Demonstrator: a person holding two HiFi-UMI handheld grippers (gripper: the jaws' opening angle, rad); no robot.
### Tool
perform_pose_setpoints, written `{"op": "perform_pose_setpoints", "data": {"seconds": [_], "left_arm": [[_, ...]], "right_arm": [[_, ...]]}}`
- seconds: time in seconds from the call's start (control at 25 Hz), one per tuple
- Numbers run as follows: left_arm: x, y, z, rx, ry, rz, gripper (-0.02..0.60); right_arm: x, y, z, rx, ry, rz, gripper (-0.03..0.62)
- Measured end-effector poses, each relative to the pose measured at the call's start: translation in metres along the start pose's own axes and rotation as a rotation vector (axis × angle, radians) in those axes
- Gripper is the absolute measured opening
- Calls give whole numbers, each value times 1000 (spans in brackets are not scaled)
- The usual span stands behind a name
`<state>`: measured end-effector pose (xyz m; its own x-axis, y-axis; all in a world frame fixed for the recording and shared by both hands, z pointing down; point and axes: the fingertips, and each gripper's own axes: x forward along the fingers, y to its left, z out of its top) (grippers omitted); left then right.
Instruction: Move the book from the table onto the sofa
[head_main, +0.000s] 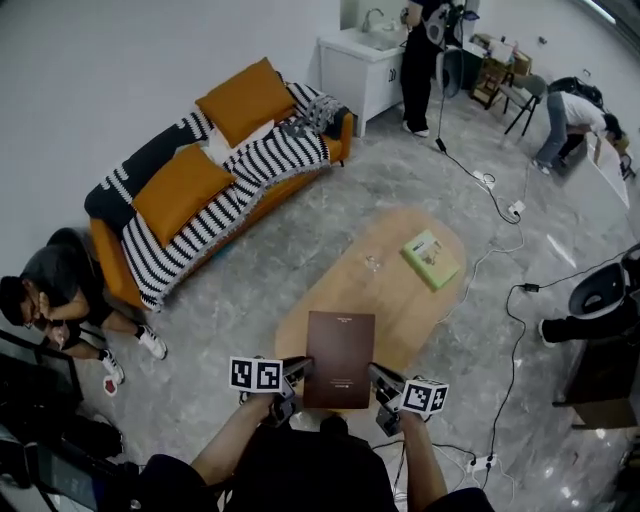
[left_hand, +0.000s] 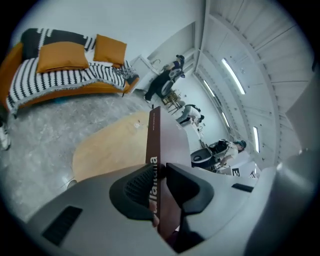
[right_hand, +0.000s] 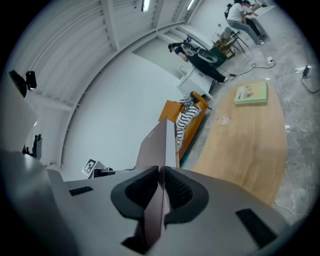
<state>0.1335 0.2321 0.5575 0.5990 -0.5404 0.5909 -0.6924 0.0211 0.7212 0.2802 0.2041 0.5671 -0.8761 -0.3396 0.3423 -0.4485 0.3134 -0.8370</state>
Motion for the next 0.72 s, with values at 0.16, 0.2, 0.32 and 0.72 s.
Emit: {"op": "perform_pose_setpoints", "data": {"seconds": [0.16,0.2,0.32,0.72], "left_arm": [[-36,21,-24,-91,-107,57,89],[-43,26,-27,-105,-124,64,89],[-63,48,-33,-152,-181,91,89],[-161,126,1,-206,-288,131,84]], "right_arm": [[23,19,-23,-47,138,76,58],[30,23,-27,-56,159,90,58],[56,33,-39,-82,227,128,57],[159,104,-76,-99,340,179,57]]}}
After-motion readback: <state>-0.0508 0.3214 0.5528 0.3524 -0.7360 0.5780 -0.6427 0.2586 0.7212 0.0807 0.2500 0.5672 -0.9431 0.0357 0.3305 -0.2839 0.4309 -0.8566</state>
